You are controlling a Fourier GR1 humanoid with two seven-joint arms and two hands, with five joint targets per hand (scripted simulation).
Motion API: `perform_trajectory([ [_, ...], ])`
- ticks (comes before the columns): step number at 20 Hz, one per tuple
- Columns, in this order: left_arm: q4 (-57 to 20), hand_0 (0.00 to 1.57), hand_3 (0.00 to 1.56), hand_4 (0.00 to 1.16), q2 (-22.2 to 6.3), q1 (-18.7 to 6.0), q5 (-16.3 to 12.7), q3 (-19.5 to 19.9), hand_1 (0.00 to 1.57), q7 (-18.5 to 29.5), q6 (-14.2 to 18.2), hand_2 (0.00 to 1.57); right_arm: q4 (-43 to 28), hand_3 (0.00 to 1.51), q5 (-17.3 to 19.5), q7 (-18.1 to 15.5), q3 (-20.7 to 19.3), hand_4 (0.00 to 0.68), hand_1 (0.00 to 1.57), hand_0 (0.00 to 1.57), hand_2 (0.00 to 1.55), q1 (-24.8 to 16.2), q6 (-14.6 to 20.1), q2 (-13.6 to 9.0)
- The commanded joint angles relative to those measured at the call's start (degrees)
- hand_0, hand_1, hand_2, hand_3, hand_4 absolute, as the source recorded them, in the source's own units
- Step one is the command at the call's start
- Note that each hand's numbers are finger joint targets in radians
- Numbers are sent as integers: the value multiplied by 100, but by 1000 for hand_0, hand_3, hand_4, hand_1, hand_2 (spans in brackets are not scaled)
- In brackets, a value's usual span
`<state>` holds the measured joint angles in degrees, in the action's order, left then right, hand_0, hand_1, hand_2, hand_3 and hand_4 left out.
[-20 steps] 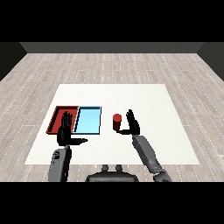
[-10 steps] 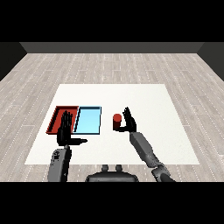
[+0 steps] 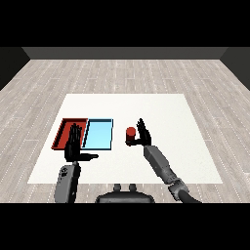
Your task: Pick the red can and put it in the red box
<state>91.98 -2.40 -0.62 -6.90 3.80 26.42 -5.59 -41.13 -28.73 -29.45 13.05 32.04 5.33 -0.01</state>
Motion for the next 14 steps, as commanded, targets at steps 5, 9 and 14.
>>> perform_trajectory([
  [5, -197, 0, 0, 0, 225, 46, 215, -362, 0, 271, 249, 0, 192, 0, -95, -198, 129, 0, 0, 0, 0, 80, 10, 1],
  [9, 302, 0, 0, 0, 210, 597, 229, -301, 0, 351, 58, 0, 600, 0, -679, -396, 791, 0, 0, 0, 0, 370, 228, 1],
  [14, 450, 0, 0, 0, 11, 181, -13, -82, 0, -208, 65, 0, 484, 0, -1120, -359, 1177, 0, 0, 0, 0, 389, 450, 1],
])
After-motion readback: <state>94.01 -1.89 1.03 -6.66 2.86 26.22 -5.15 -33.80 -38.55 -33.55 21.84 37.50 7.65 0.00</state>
